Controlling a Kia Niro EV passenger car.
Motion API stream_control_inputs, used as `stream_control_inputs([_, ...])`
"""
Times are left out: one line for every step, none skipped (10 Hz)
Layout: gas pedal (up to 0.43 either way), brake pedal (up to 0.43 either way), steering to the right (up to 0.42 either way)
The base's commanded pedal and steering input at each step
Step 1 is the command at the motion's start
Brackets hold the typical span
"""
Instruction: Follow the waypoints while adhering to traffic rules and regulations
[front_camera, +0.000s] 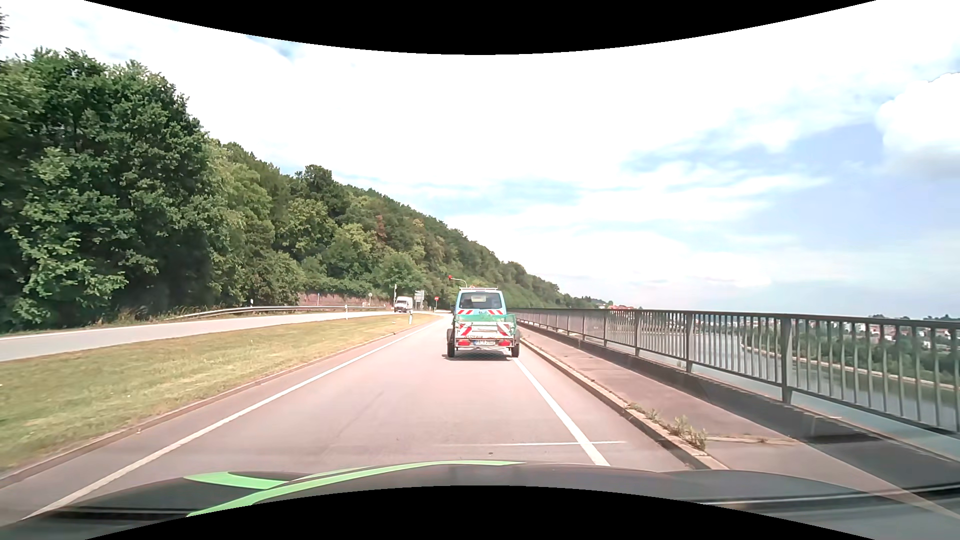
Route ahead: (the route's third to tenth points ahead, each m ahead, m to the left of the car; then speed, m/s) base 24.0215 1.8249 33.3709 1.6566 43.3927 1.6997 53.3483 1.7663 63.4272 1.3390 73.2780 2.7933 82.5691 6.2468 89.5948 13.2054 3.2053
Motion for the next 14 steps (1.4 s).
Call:
stream_control_inputs([0.000, 0.000, 0.012])
stream_control_inputs([0.000, 0.000, 0.011])
stream_control_inputs([0.000, 0.000, 0.011])
stream_control_inputs([0.000, 0.000, 0.011])
stream_control_inputs([0.000, 0.000, 0.009])
stream_control_inputs([0.000, 0.000, 0.007])
stream_control_inputs([0.000, 0.000, 0.004])
stream_control_inputs([0.008, 0.000, 0.004])
stream_control_inputs([0.008, 0.000, 0.003])
stream_control_inputs([0.020, 0.000, 0.001])
stream_control_inputs([0.020, 0.000, 0.000])
stream_control_inputs([0.020, 0.000, 0.000])
stream_control_inputs([0.020, 0.000, 0.000])
stream_control_inputs([0.020, 0.000, -0.001])
